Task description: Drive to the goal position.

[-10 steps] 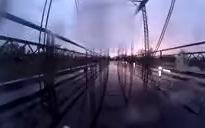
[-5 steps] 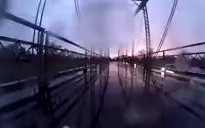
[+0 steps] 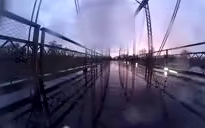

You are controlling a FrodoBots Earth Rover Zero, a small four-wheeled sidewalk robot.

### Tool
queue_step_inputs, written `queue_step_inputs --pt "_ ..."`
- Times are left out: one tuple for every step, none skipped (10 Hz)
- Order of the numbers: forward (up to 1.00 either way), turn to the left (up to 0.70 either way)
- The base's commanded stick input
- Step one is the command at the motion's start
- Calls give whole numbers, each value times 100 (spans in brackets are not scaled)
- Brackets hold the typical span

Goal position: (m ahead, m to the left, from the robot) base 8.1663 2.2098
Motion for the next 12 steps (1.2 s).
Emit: queue_step_inputs --pt "0 0" --pt "5 0" --pt "45 0" --pt "67 0" --pt "70 0" --pt "70 0" --pt "70 0" --pt "70 0" --pt "70 0" --pt "70 0" --pt "70 0" --pt "70 0"
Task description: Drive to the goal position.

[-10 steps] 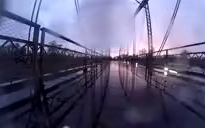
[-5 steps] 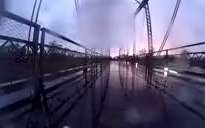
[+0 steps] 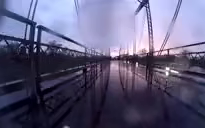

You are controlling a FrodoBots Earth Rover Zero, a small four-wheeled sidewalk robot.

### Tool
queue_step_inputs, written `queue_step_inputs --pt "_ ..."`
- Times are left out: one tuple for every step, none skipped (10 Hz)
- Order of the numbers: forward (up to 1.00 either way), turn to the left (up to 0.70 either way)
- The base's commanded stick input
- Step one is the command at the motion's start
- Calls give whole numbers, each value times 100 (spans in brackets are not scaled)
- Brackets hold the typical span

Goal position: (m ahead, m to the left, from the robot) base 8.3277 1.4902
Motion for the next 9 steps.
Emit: queue_step_inputs --pt "70 0" --pt "70 0" --pt "70 0" --pt "70 0" --pt "70 0" --pt "70 0" --pt "70 0" --pt "70 0" --pt "70 0"
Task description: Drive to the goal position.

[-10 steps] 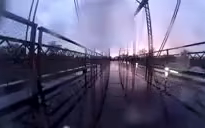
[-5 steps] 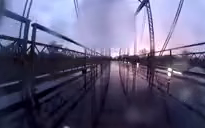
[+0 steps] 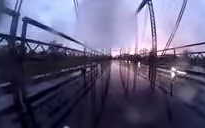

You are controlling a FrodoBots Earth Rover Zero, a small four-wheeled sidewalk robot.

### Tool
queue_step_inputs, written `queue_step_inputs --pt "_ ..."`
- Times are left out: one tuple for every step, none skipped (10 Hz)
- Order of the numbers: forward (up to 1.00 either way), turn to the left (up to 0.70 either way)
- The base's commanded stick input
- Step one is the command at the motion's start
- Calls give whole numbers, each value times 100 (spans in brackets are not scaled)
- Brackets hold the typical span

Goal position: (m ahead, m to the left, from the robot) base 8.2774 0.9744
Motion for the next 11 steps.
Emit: queue_step_inputs --pt "70 0" --pt "70 0" --pt "70 0" --pt "70 0" --pt "70 0" --pt "70 0" --pt "70 0" --pt "70 0" --pt "70 0" --pt "70 0" --pt "70 0"
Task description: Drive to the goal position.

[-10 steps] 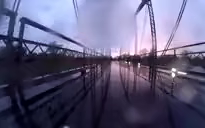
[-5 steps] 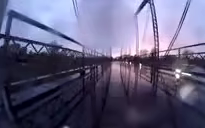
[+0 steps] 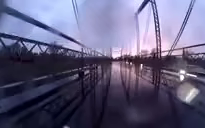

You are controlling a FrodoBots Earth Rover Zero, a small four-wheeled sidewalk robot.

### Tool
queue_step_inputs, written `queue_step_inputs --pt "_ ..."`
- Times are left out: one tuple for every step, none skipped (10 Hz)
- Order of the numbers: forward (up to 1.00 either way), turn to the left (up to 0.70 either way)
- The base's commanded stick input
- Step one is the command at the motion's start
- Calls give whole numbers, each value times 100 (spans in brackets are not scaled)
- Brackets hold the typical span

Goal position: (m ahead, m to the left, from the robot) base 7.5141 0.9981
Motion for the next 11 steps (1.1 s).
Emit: queue_step_inputs --pt "70 0" --pt "70 0" --pt "70 0" --pt "70 0" --pt "70 0" --pt "70 0" --pt "70 0" --pt "70 0" --pt "70 0" --pt "70 0" --pt "70 0"
